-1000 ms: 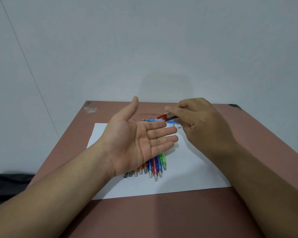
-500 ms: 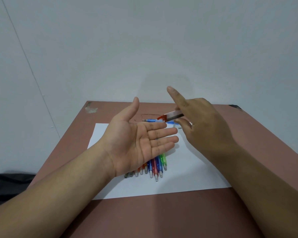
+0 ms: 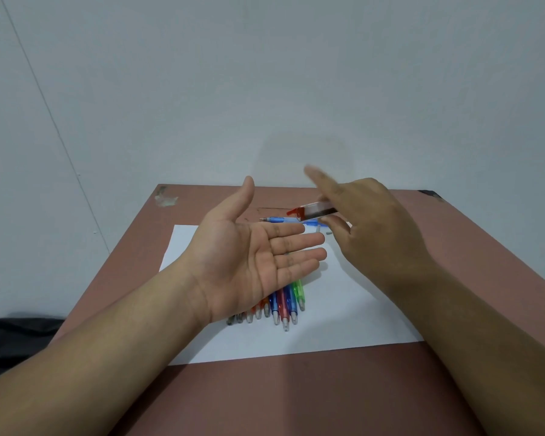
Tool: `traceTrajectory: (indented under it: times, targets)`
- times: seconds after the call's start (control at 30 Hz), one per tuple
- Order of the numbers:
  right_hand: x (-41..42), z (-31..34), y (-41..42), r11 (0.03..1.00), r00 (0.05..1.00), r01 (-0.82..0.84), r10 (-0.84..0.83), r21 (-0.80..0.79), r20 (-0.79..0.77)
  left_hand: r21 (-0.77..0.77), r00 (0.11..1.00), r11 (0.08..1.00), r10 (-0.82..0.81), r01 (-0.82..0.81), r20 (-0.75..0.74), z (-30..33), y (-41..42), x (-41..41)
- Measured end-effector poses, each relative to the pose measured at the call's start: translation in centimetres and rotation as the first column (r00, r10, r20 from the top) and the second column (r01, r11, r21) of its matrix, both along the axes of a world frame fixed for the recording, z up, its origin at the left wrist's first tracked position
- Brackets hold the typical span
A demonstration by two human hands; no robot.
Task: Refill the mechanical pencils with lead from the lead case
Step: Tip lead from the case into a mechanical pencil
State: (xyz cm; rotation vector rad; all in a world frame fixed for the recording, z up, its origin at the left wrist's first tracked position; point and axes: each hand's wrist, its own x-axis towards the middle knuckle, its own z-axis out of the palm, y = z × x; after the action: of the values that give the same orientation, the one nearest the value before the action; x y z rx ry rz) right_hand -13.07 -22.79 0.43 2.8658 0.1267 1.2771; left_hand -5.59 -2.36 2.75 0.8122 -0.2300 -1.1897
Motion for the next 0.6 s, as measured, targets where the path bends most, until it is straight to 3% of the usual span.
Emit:
traceTrajectory:
  times: [0.07, 0.17, 0.33, 0.5, 0.6]
  targets:
    - [-0.1, 0.2, 0.1, 0.999, 1.000, 0.014, -0.014, 0.040, -0.010, 0.000, 1.000, 1.000, -0.001, 0.001, 0.002, 0.0, 0.0, -0.1]
    - [-0.1, 0.0, -0.5, 0.995, 0.998, -0.057, 0.060, -0.079, 0.035, 0.004, 1.000, 1.000, 0.004, -0.004, -0.003, 0.0, 0.0, -0.1]
    - [-0.4, 0.4, 0.7, 0.997, 0.998, 0.059, -0.059, 0.041, -0.006, 0.007, 1.000, 1.000, -0.003, 0.003, -0.001, 0.0, 0.0, 0.0]
    - [-0.1, 0.2, -0.5, 0.992, 0.998, -0.059, 0.062, -0.110, 0.027, 0.004, 1.000, 1.000, -0.001, 0.001, -0.002, 0.0, -0.1, 0.0]
    - [-0.2, 0.3, 0.2, 0.999, 0.999, 0.040, -0.040, 0.008, -0.009, -0.002, 1.000, 1.000, -0.005, 0.005, -0.001, 0.0, 0.0, 0.0]
